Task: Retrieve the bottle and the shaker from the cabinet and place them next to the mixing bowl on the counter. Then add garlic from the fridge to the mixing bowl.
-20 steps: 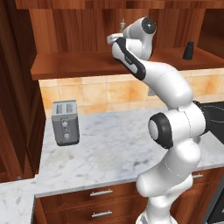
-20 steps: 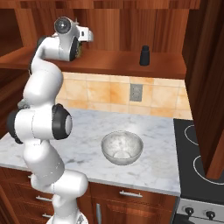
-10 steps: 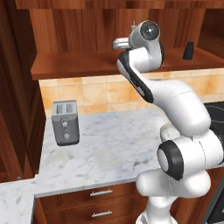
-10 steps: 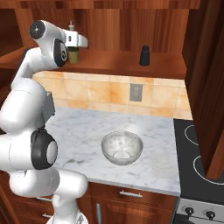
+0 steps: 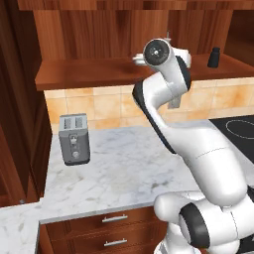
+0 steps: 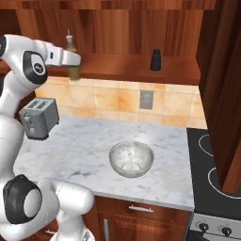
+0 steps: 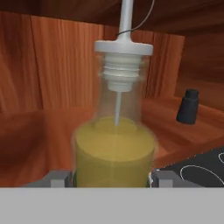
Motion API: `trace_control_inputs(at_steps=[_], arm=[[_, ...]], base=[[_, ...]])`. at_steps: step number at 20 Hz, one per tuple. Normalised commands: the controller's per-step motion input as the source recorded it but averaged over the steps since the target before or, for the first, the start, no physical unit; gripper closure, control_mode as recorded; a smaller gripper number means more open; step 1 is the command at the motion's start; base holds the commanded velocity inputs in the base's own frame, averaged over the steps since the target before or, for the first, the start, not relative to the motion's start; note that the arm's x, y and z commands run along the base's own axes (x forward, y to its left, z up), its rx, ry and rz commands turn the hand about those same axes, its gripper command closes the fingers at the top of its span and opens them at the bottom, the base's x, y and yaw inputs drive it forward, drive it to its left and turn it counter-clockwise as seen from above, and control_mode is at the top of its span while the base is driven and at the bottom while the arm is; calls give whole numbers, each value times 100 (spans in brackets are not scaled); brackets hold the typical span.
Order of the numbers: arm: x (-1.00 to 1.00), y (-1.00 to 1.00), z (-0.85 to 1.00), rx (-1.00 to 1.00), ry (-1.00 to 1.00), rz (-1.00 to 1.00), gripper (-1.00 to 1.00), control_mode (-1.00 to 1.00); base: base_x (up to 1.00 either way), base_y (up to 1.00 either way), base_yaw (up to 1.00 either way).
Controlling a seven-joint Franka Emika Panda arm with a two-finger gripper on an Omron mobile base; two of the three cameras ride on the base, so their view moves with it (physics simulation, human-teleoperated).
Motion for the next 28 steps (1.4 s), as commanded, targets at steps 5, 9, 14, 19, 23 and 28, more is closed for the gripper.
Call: trace_control_inputs(at_steps=[5,9,14,19,23,28], arm=[[-100,-32,-37,-1,5,-27,100,-100],[-91,-17,-83,-3,4,-20,100,-100],[-57,-4,-100,0,2,-10,100,-100],[12,-25,-100,1,-9,-8,100,-100],[40,-8,-85,6,-9,-3,100,-100],[94,-6,-96,1,12,-11,100,-100]], base=[[0,0,0],[0,0,0],[0,0,0],[0,0,0],[0,0,0],[0,0,0]])
